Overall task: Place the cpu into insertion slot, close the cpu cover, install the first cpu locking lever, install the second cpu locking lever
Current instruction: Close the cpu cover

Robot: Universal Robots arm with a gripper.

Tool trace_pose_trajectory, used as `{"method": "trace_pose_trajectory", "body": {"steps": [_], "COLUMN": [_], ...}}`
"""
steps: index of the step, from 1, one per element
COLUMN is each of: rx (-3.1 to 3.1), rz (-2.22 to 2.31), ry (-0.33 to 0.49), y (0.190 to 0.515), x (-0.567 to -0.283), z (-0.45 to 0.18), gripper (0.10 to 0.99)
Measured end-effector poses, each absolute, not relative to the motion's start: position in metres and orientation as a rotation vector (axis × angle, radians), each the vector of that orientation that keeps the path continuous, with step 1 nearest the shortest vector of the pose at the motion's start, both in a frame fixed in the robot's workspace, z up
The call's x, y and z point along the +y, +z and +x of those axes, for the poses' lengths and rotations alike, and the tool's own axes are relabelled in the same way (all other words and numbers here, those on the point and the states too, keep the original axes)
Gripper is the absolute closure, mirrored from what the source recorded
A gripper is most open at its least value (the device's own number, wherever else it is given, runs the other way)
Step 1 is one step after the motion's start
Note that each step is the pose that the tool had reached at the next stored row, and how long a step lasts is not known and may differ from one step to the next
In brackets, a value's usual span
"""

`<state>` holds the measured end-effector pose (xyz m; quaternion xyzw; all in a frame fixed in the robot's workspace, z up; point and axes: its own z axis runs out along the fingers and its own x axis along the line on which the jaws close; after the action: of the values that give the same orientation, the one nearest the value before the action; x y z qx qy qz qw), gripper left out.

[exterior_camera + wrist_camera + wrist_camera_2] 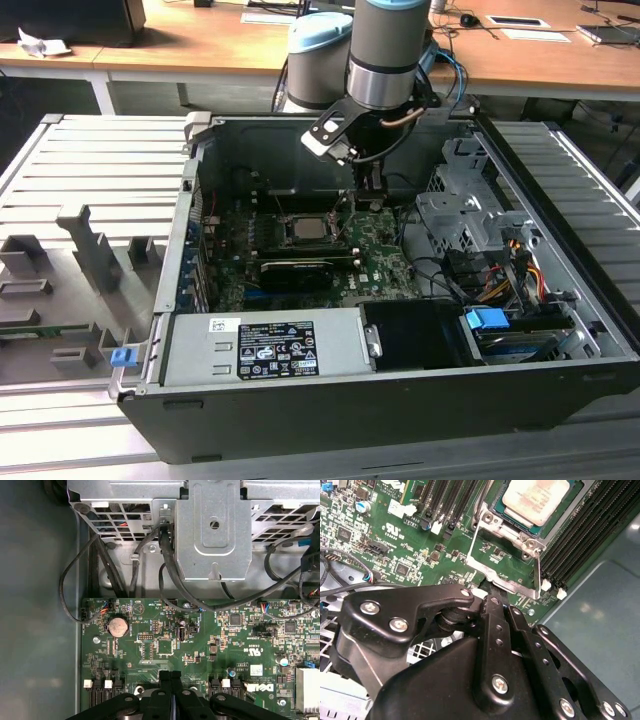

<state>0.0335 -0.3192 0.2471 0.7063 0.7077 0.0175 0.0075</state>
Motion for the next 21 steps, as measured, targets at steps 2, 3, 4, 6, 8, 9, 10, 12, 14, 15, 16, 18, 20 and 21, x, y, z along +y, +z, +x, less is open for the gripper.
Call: {"method": "trace_pose_trajectory", "body": {"steps": [2, 3, 4, 6, 8, 9, 10, 12, 14, 15, 16, 18, 20, 21], "rx": [2.213, 2.213, 2.213, 2.213, 2.213, 2.213, 2.213, 2.213, 2.213, 2.213, 2.213, 2.213, 2.213, 2.213], "rz": [2.208, 2.208, 2.208, 2.208, 2.208, 2.208, 2.208, 2.209, 2.209, 2.208, 2.208, 2.208, 2.208, 2.208], "ry": [0.055, 0.055, 0.055, 0.055, 0.055, 0.055, 0.055, 0.055, 0.055, 0.055, 0.055, 0.055, 0.055, 0.055], "y": [0.2471, 0.2471, 0.2471, 0.2471, 0.2471, 0.2471, 0.2471, 0.2471, 0.2471, 0.2471, 0.2471, 0.2471, 0.2471, 0.2471], "x": [-0.3192, -0.3192, -0.3192, -0.3192, -0.3192, -0.3192, -0.3192, -0.3192, -0.3192, -0.3192, -0.3192, -0.3192, -0.3192, -0.3192], "z": [0.0331, 0.0329, 0.0327, 0.0322, 0.0318, 0.0317, 0.0316, 0.0312, 0.0308, 0.0307, 0.0304, 0.0294, 0.0285, 0.0284], "gripper": [0.98, 0.98, 0.98, 0.98, 0.98, 0.98, 0.98, 0.98, 0.98, 0.98, 0.98, 0.98, 0.98, 0.98]}}
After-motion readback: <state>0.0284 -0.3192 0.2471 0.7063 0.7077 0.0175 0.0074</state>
